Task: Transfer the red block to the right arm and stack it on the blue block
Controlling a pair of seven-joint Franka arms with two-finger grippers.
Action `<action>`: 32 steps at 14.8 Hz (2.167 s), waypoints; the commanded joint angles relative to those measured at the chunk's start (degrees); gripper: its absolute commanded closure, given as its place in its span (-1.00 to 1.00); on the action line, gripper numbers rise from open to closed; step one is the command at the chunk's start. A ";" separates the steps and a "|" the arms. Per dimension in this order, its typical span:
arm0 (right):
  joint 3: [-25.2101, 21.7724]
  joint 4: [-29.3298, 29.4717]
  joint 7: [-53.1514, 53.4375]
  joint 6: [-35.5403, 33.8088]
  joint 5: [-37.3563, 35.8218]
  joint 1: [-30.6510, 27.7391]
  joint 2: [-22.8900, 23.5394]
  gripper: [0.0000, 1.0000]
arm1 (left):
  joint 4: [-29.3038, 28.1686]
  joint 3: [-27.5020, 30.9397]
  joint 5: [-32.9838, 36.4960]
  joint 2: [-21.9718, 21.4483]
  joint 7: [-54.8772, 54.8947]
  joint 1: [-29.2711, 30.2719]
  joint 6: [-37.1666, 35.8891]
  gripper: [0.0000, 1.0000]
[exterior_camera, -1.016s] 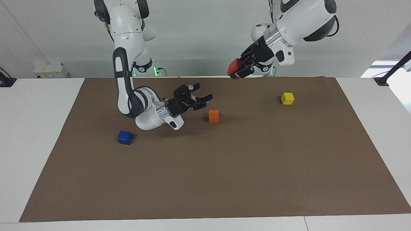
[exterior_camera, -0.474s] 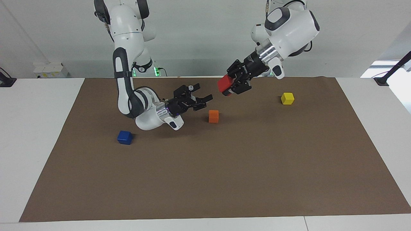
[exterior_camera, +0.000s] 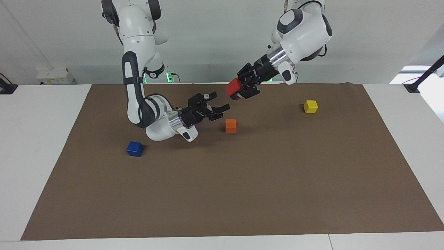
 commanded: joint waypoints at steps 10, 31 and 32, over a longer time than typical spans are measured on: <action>0.59 0.40 -0.98 1.46 1.35 0.13 0.39 -0.98 | -0.86 0.92 -5.32 4.29 -4.45 -7.09 14.17 1.00; 0.77 1.98 10.70 14.11 2.84 0.66 -3.92 1.00 | -0.25 1.54 2.85 -2.73 -5.43 2.02 -5.14 -1.00; 0.68 2.51 12.27 15.86 2.67 0.58 -4.44 1.00 | 0.36 1.54 3.38 -3.09 -3.42 4.40 -8.04 -1.00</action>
